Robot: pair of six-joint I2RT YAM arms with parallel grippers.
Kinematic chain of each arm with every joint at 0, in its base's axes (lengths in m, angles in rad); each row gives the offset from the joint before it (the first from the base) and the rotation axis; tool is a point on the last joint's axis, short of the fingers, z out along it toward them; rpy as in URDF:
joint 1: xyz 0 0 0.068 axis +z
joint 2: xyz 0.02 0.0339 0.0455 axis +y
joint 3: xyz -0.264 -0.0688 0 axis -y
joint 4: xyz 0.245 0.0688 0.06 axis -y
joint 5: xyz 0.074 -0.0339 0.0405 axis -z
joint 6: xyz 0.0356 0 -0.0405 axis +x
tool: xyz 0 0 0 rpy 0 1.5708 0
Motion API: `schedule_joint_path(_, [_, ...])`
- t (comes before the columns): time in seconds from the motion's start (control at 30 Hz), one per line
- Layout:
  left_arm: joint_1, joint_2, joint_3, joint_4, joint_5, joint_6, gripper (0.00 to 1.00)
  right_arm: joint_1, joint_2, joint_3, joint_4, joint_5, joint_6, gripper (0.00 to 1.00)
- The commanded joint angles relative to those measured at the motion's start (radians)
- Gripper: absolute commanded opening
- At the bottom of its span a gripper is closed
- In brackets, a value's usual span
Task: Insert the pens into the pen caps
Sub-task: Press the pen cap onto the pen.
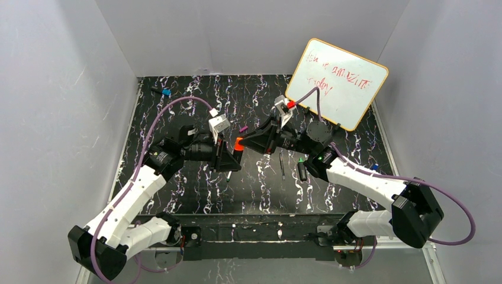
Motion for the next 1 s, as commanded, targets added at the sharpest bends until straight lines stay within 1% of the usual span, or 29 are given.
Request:
schedule_joint_path(0.0, [0.06,-0.003,0.117,0.201,-0.059,-0.009,0.0,0.104,0.016,-0.074,-0.162,-0.271,-0.004,0.01])
schedule_joint_path(0.2, [0.09,0.004,0.124,0.22,-0.034,-0.02,0.0,0.12,0.011,-0.095,-0.176,-0.276,-0.013,0.01])
schedule_joint_path(0.5, [0.1,0.024,0.14,0.228,-0.022,-0.018,0.0,0.169,0.033,-0.109,-0.167,-0.273,-0.016,0.01])
schedule_joint_path(0.7, [0.105,0.034,0.166,0.183,-0.023,0.019,0.0,0.227,0.061,-0.116,-0.151,-0.265,-0.012,0.01])
schedule_joint_path(0.97, [0.126,0.048,0.22,0.094,-0.005,0.085,0.0,0.269,0.078,-0.142,-0.154,-0.281,-0.009,0.01])
